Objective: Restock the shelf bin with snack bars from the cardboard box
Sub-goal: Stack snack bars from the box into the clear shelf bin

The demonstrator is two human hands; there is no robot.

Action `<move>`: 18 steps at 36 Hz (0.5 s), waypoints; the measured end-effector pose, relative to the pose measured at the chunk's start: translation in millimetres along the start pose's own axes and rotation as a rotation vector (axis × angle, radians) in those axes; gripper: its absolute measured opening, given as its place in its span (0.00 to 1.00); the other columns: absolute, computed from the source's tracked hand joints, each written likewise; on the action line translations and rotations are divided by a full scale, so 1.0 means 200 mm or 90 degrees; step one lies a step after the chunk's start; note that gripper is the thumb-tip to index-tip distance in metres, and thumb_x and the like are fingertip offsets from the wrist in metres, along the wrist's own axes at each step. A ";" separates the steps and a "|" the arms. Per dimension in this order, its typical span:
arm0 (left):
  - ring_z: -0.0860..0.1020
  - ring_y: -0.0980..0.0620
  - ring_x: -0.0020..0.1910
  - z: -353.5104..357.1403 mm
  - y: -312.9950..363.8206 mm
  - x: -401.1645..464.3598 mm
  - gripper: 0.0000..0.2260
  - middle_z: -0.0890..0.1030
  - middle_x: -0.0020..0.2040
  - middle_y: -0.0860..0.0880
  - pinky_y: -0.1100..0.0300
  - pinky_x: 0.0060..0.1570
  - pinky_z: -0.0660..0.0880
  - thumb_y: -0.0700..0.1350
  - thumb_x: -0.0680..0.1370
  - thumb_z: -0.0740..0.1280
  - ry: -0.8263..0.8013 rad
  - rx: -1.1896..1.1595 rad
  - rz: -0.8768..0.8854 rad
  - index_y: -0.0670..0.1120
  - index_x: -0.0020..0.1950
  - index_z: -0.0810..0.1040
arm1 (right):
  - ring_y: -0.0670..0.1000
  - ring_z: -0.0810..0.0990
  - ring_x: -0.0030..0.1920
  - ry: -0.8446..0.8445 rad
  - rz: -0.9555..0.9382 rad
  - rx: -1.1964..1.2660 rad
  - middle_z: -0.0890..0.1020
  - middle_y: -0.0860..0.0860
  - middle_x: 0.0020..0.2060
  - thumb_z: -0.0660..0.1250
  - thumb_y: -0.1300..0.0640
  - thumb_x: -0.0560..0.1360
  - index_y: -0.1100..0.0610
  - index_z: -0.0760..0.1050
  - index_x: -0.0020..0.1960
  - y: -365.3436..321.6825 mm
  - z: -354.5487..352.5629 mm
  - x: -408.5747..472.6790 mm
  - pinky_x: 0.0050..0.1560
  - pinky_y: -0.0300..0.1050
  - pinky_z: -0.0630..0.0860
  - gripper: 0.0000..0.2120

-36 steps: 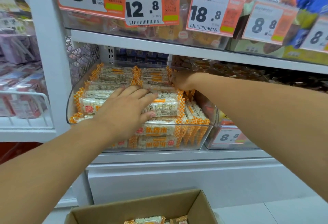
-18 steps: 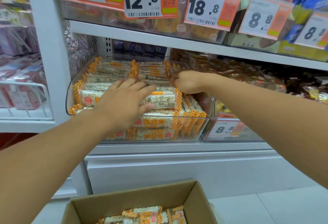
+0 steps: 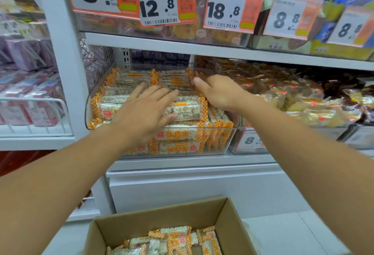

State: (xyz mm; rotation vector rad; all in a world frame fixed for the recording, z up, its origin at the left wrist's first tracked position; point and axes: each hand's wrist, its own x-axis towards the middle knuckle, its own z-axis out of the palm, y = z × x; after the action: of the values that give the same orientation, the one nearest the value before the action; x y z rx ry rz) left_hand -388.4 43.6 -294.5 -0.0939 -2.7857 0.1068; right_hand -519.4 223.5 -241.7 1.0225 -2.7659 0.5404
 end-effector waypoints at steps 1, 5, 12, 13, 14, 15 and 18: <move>0.56 0.51 0.80 0.00 0.00 0.00 0.29 0.61 0.80 0.52 0.48 0.79 0.46 0.62 0.83 0.48 0.027 0.001 0.008 0.52 0.82 0.55 | 0.52 0.72 0.36 0.100 -0.028 0.025 0.74 0.50 0.32 0.52 0.43 0.85 0.55 0.68 0.36 -0.01 0.00 -0.09 0.34 0.47 0.62 0.24; 0.77 0.43 0.62 -0.04 0.05 -0.03 0.18 0.81 0.61 0.44 0.45 0.64 0.70 0.54 0.84 0.59 0.272 -0.048 0.123 0.44 0.65 0.78 | 0.51 0.70 0.33 0.534 -0.048 0.246 0.73 0.51 0.29 0.57 0.53 0.83 0.59 0.72 0.35 -0.03 0.22 -0.51 0.34 0.49 0.60 0.19; 0.78 0.43 0.57 0.34 0.39 -0.49 0.17 0.79 0.60 0.46 0.53 0.52 0.73 0.56 0.82 0.63 -0.318 -0.110 0.038 0.47 0.65 0.74 | 0.56 0.81 0.56 -0.237 0.207 0.240 0.83 0.54 0.53 0.70 0.48 0.77 0.58 0.79 0.61 0.09 1.17 -1.13 0.53 0.47 0.75 0.18; 0.78 0.43 0.59 0.46 0.41 -0.61 0.21 0.79 0.62 0.46 0.52 0.56 0.75 0.58 0.81 0.64 -0.478 -0.087 -0.010 0.46 0.67 0.74 | 0.57 0.79 0.61 -0.382 0.252 0.211 0.81 0.56 0.60 0.73 0.47 0.75 0.59 0.75 0.67 0.14 1.27 -1.23 0.58 0.46 0.75 0.25; 0.78 0.43 0.60 0.55 0.43 -0.73 0.24 0.79 0.64 0.46 0.51 0.59 0.75 0.60 0.79 0.65 -0.615 -0.047 -0.055 0.46 0.68 0.75 | 0.58 0.78 0.62 -0.495 0.287 0.195 0.80 0.57 0.61 0.74 0.47 0.74 0.59 0.74 0.67 0.18 1.35 -1.33 0.58 0.46 0.76 0.27; 0.78 0.43 0.60 0.64 0.46 -0.85 0.26 0.79 0.64 0.46 0.50 0.61 0.76 0.61 0.78 0.66 -0.713 -0.017 -0.104 0.45 0.68 0.76 | 0.59 0.78 0.61 -0.594 0.312 0.152 0.80 0.57 0.59 0.74 0.46 0.74 0.59 0.74 0.64 0.22 1.41 -1.43 0.55 0.47 0.77 0.26; 0.78 0.45 0.58 0.82 0.56 -1.16 0.26 0.79 0.62 0.45 0.54 0.57 0.75 0.61 0.79 0.66 -0.836 -0.078 -0.263 0.42 0.66 0.76 | 0.58 0.78 0.64 -0.756 0.351 0.069 0.76 0.56 0.67 0.78 0.45 0.71 0.59 0.60 0.78 0.29 1.47 -1.64 0.58 0.49 0.78 0.44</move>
State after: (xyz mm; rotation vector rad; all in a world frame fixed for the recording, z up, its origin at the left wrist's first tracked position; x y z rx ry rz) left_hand -221.9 125.9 -536.4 0.8024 -4.0033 -0.1831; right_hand -310.8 349.1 -613.6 0.6717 -4.1670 0.0966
